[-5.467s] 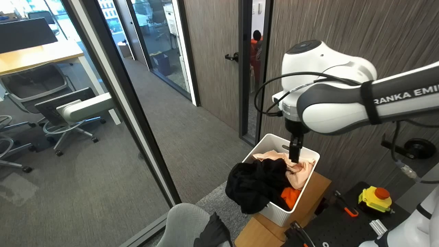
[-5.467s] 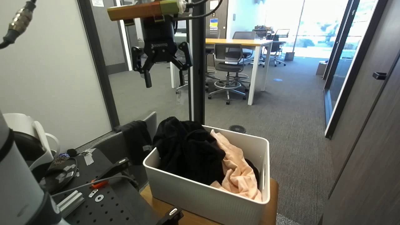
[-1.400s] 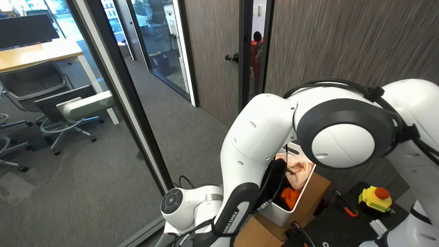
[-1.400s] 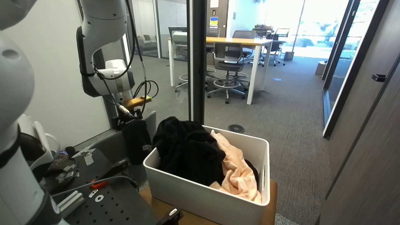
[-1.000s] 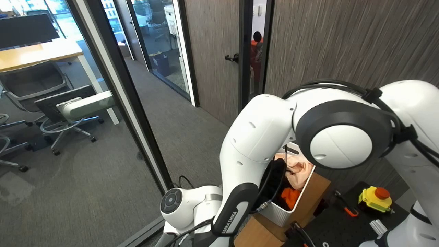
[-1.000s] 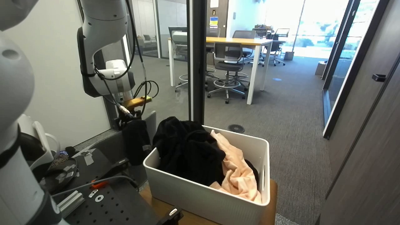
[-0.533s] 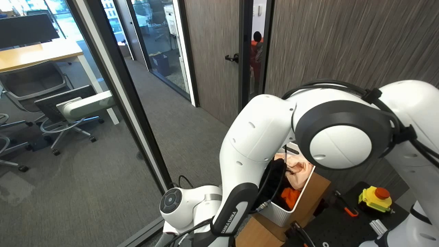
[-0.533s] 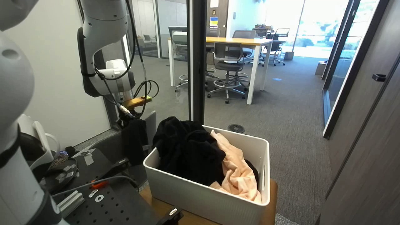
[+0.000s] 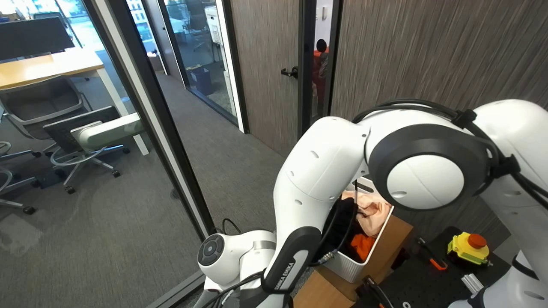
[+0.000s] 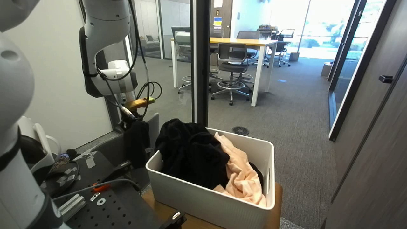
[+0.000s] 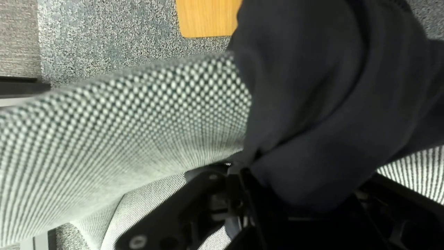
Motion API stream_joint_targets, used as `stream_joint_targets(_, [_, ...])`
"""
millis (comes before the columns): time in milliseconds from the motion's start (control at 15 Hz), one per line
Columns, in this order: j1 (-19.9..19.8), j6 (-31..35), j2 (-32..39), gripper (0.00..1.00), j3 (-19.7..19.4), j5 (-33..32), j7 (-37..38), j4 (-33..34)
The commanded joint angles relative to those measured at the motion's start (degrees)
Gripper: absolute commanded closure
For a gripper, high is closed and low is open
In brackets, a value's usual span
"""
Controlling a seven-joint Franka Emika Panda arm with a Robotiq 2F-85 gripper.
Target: Put the black cloth in the box
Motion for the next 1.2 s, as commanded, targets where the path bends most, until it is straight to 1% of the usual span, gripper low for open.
stream_joint_targets(0, [-3.0,-6.7,-3.5,0.9,0.6,0.6,-2.5,-1.5])
stream_joint_targets(67, [-3.5,-7.6,-4.4,0.9,0.7,0.6,-2.5,-1.9])
stream_joint_targets(267, [-6.7,-11.1,-9.2,0.9,2.0,1.9,-3.8,-4.3])
stream_joint_targets(600, [-9.6,-15.0,-16.5,0.9,2.2,4.6,-1.4,-6.1])
stream_joint_targets(800, [-12.1,-18.7,-21.9,0.9,0.4,5.0,0.6,-7.5])
stream_joint_targets(1133, [-19.6,-19.8,-32.5,0.9,-2.9,7.7,3.3,-12.0])
